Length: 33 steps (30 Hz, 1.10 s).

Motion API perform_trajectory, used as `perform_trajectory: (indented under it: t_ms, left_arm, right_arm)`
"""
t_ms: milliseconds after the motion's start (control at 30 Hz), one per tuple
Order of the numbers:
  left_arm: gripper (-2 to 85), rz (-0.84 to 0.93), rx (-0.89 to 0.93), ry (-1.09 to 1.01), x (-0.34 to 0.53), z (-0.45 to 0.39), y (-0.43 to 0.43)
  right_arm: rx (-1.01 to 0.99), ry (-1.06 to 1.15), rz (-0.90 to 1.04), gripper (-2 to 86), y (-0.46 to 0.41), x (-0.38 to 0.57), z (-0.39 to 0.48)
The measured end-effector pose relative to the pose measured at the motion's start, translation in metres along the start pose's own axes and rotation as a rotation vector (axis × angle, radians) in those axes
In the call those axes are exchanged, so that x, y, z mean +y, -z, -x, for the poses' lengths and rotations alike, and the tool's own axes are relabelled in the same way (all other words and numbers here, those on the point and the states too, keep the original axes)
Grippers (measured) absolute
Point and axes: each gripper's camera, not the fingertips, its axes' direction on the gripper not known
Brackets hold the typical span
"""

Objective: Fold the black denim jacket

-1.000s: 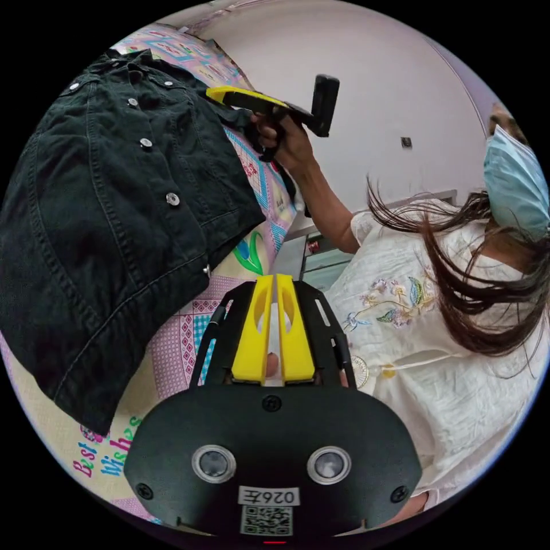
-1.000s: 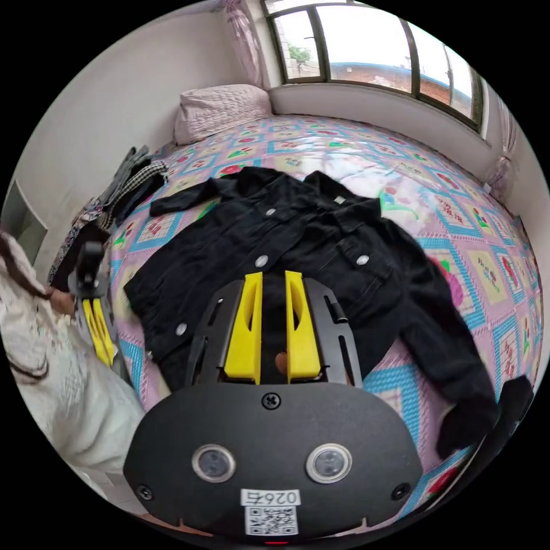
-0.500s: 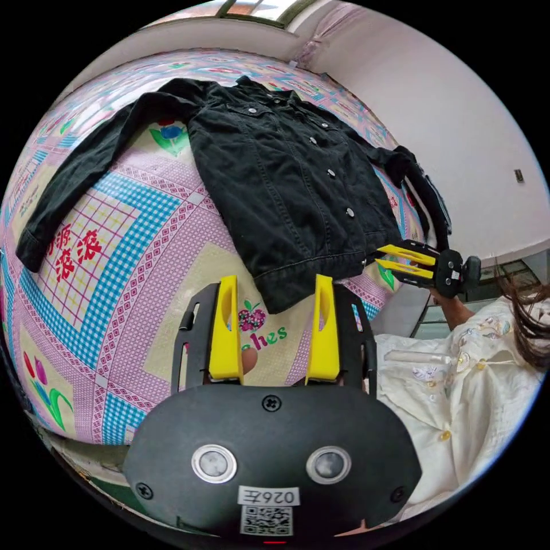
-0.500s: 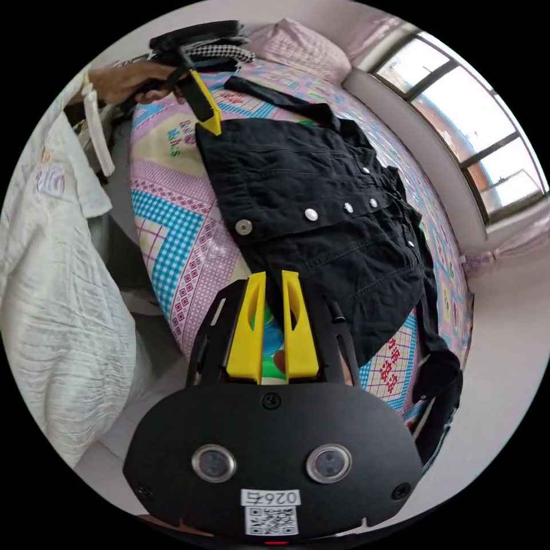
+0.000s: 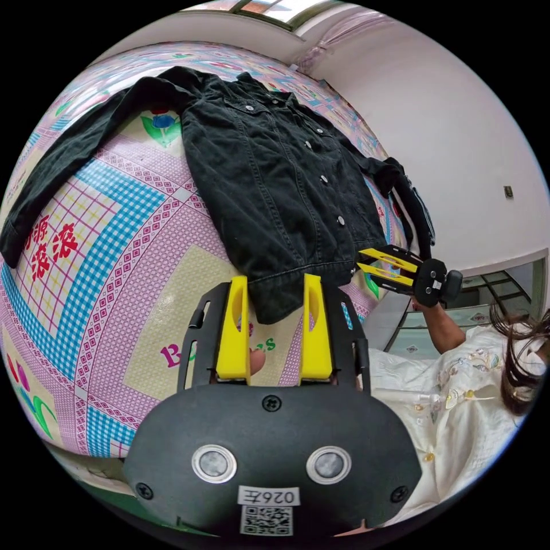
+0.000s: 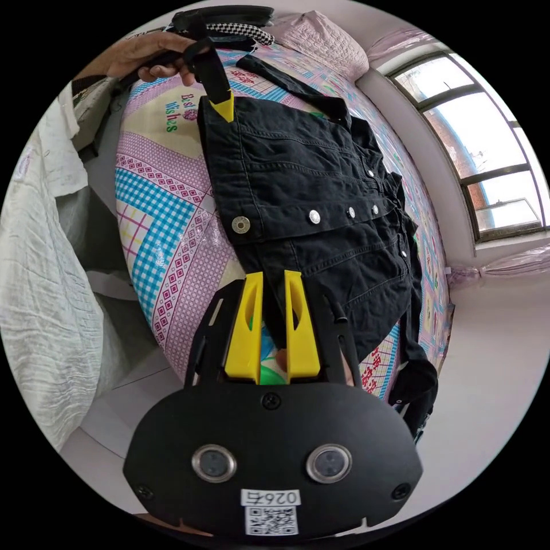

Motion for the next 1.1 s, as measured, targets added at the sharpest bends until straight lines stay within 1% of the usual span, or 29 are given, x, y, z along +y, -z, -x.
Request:
perform_trajectory:
  t_ms: [133,200,400,500,633,733,767,867,967,1033,1100]
  left_arm:
    - [11.7,-0.007,0.088,0.066,-0.002,0.017,0.004]
    - [11.3,-0.015,0.117,0.091,-0.002,0.025,0.007]
    - [10.9,-0.012,0.110,0.087,-0.007,0.028,0.011]
    - [10.5,-0.003,0.105,0.087,-0.012,0.029,0.012]
    - [10.0,-0.004,0.102,0.098,-0.015,0.032,0.014]
    - [9.3,-0.011,0.118,0.123,-0.016,0.037,0.014]
    - [8.9,-0.014,0.119,0.132,-0.017,0.039,0.014]
    - [8.3,-0.017,0.124,0.143,-0.019,0.043,0.014]
    - [7.9,-0.020,0.121,0.147,-0.022,0.046,0.012]
    - [7.7,-0.023,0.129,0.156,-0.023,0.048,0.011]
    - [7.5,-0.021,0.137,0.166,-0.024,0.051,0.010]
  right_arm:
    - [-0.120,-0.085,0.003,1.8,-0.008,-0.003,-0.023]
    - [-0.143,-0.111,0.002,1.4,-0.010,-0.002,-0.029]
    - [-0.108,-0.085,0.023,0.9,-0.024,-0.005,-0.031]
    - [-0.108,-0.088,0.017,-0.8,-0.027,-0.010,-0.035]
    - [-0.128,-0.162,-0.057,-1.5,-0.007,-0.005,-0.054]
    - [-0.161,-0.162,-0.086,-1.6,0.006,0.002,-0.061]
    - [-0.166,-0.154,-0.082,-1.6,0.007,0.003,-0.061]
    - [-0.182,-0.093,0.014,-1.5,-0.011,0.004,-0.051]
    - [-0.147,-0.089,-0.023,-1.5,0.000,0.001,-0.049]
    - [-0.194,-0.093,0.021,-1.5,-0.015,0.000,-0.048]
    - [-0.179,-0.082,0.028,-1.6,-0.019,0.001,-0.043]
